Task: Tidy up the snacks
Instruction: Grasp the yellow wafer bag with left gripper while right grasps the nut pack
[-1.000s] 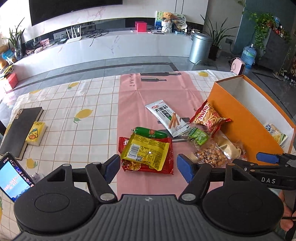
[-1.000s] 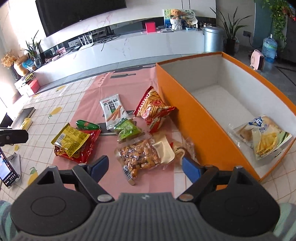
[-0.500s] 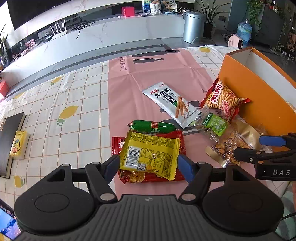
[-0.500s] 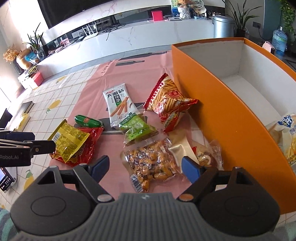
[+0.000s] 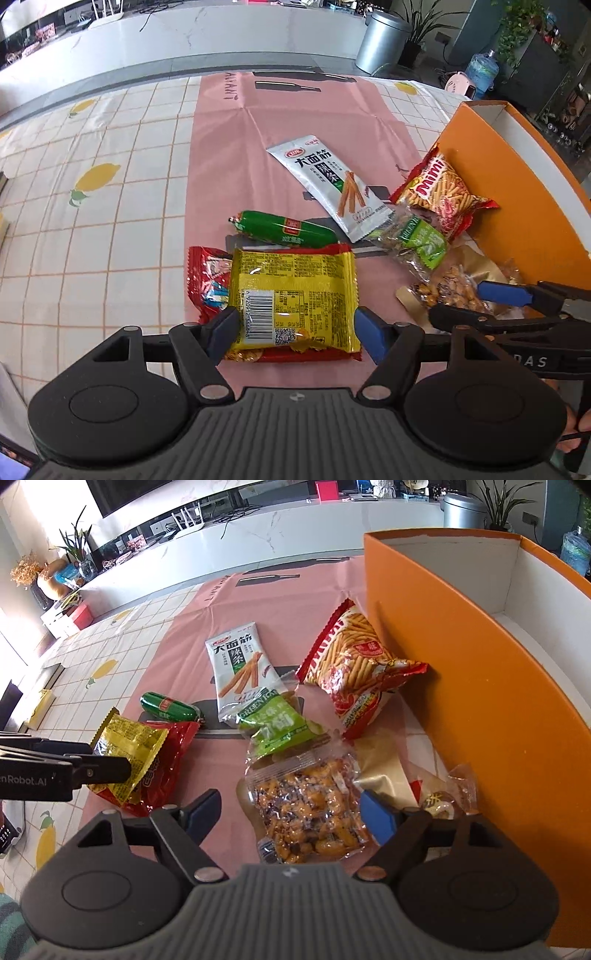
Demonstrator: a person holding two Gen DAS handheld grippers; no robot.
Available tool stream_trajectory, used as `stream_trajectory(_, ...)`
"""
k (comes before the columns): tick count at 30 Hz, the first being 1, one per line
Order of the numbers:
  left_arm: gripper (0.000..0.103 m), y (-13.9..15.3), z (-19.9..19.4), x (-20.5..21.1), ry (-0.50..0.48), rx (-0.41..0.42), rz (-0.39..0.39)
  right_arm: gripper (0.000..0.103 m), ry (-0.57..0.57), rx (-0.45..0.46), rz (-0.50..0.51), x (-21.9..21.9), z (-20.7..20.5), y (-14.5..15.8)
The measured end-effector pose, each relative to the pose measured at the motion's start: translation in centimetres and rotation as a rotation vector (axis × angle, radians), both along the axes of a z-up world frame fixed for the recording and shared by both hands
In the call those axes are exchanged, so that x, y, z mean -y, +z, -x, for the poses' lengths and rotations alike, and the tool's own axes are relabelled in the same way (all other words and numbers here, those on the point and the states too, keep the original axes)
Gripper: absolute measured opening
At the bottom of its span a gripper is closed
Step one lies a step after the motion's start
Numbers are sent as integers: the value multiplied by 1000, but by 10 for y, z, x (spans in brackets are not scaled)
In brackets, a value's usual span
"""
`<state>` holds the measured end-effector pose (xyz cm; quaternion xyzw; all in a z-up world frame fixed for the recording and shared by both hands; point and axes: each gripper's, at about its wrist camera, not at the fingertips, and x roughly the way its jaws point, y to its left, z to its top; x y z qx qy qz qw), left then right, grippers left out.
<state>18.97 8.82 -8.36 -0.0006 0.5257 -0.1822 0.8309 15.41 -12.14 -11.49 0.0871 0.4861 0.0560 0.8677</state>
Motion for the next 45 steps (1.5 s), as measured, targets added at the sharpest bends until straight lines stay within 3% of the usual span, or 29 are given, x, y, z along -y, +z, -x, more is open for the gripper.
stream_trajectory(4, 83, -3, 13, 4, -29, -75, 94, 76, 23, -13, -24, -1, 4, 0)
stream_trajectory(6, 83, -3, 18, 9, -58, -82, 93, 75, 29, -15, -20, 0, 5, 0)
stream_trajectory(10, 83, 8, 25, 21, -122, 46, -68, 74, 38, -12, -17, 5, 7, 3)
stream_trajectory(14, 85, 13, 24, 37, -279, 133, -189, 75, 65, -6, 0, 6, 7, 4)
stream_trajectory(21, 85, -5, 35, 69, -650, 227, -427, 75, 101, -17, 12, 5, 4, -4)
stream_trajectory(24, 85, -13, 36, 78, -742, 250, -500, 75, 112, -12, 18, 3, 1, -6)
stream_trajectory(26, 85, -16, 33, 81, -773, 245, -505, 75, 125, -5, 34, 1, 0, -7)
stream_trajectory(32, 85, -23, 16, 81, -744, 189, -467, 81, 179, 27, 67, -6, 4, -12)
stream_trajectory(38, 83, -23, 8, 78, -648, 160, -410, 82, 213, 63, 127, -14, 8, -16)
stream_trajectory(45, 63, -14, 11, 70, -471, 137, -324, 58, 204, 84, 213, -15, 11, -14)
